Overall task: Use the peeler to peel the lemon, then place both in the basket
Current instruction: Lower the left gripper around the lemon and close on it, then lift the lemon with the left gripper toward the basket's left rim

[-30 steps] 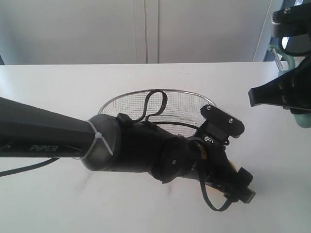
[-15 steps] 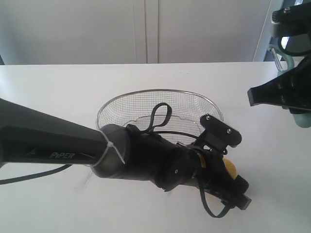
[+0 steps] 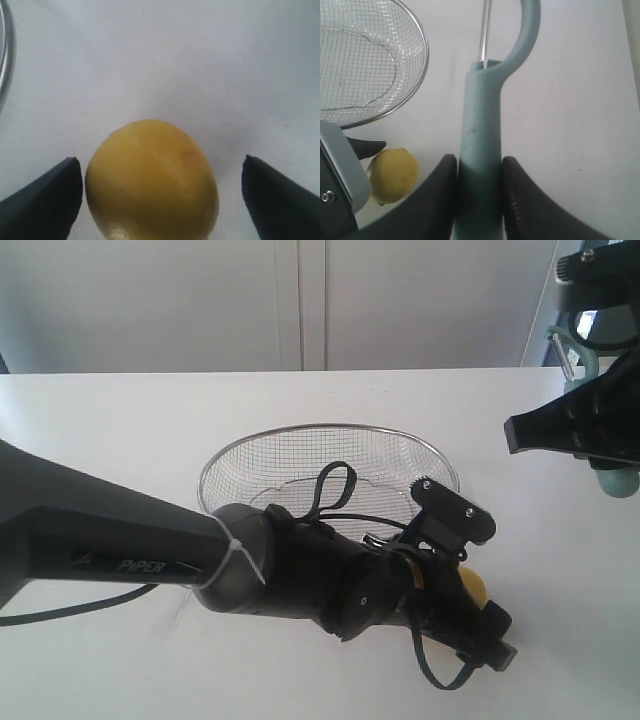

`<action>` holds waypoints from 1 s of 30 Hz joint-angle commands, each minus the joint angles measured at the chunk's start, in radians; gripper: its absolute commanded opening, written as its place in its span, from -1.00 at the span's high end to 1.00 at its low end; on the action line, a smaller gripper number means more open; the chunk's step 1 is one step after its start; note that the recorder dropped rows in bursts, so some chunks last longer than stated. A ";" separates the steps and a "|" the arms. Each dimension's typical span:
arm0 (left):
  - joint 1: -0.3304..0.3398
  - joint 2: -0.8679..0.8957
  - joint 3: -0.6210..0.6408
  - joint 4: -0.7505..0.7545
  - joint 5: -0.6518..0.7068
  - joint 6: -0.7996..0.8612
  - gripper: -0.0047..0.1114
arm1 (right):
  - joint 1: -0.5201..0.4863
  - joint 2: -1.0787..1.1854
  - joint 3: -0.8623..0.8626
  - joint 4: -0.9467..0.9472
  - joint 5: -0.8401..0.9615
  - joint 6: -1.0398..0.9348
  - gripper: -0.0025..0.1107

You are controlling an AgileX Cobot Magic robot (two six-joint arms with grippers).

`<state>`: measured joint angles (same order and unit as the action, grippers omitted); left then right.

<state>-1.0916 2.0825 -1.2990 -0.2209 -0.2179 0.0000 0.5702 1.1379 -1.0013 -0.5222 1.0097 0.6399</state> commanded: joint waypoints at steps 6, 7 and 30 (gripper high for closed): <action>0.003 0.020 0.000 -0.013 -0.016 0.000 -0.36 | -0.004 -0.007 -0.001 -0.009 -0.012 -0.008 0.96; 0.003 0.019 0.000 -0.013 -0.019 0.000 -0.31 | -0.004 -0.007 -0.001 -0.009 -0.012 -0.008 0.96; 0.003 -0.324 -0.001 0.180 0.523 0.162 0.92 | -0.004 -0.007 -0.001 -0.008 0.029 0.004 0.96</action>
<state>-1.0916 1.8273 -1.2990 -0.1205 0.1691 0.0975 0.5702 1.1379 -1.0013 -0.5222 1.0373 0.6399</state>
